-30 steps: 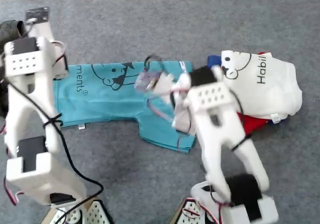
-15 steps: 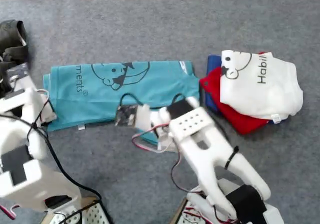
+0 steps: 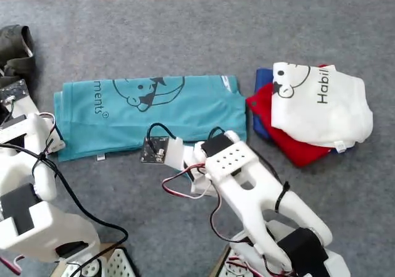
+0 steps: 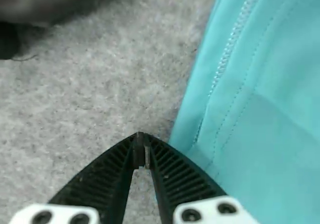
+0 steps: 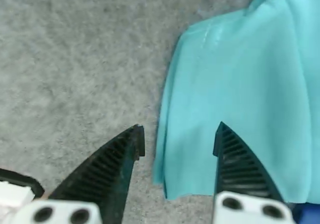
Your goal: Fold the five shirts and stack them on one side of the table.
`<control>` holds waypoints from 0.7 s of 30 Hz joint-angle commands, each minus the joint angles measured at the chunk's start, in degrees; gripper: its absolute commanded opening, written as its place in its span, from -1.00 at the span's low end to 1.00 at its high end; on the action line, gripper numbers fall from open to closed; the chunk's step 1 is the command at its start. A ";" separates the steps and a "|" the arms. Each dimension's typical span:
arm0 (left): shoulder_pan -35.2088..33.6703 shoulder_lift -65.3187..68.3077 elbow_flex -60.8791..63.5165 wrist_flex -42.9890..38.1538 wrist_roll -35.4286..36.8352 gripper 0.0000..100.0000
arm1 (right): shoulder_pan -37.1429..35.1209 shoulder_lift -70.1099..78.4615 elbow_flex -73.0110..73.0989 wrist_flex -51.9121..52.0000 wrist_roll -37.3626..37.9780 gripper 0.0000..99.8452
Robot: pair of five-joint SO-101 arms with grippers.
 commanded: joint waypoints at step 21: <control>0.66 -2.29 0.40 -2.20 0.18 -0.94 | 0.26 19.12 -4.70 -8.35 -0.53 -0.71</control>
